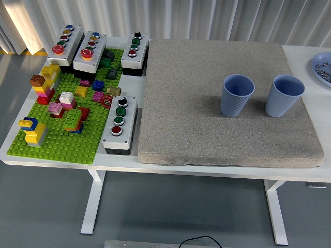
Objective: Pick cup pour cup place
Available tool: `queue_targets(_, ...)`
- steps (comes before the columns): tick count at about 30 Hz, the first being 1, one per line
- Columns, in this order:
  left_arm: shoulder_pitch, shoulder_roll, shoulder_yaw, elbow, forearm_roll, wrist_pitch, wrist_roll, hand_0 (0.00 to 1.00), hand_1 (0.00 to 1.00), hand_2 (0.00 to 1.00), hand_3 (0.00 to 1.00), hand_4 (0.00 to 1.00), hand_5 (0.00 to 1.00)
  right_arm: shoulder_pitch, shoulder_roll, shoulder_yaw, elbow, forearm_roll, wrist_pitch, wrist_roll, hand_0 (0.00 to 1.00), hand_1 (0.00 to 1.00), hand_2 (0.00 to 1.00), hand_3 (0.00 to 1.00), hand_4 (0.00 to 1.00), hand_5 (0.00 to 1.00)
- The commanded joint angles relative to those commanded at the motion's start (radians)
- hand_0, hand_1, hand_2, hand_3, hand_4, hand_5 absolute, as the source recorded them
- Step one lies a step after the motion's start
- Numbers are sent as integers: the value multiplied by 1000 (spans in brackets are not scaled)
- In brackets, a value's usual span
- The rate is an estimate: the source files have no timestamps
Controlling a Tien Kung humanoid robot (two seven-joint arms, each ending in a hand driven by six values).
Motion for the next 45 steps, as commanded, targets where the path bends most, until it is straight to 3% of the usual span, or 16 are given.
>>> queue_targets(41, 0, 0, 7, 0, -4, 0, 0, 737, 771, 828, 661, 513, 950, -5, -5, 21, 3, -1, 21, -24, 917, 855, 895, 854, 747, 947)
queue_targets(45, -1, -1, 11, 0, -8, 0, -1, 737, 771, 828, 661, 513, 950, -15, -15, 35, 3, -6, 65, -37, 917, 855, 895, 854, 747, 947)
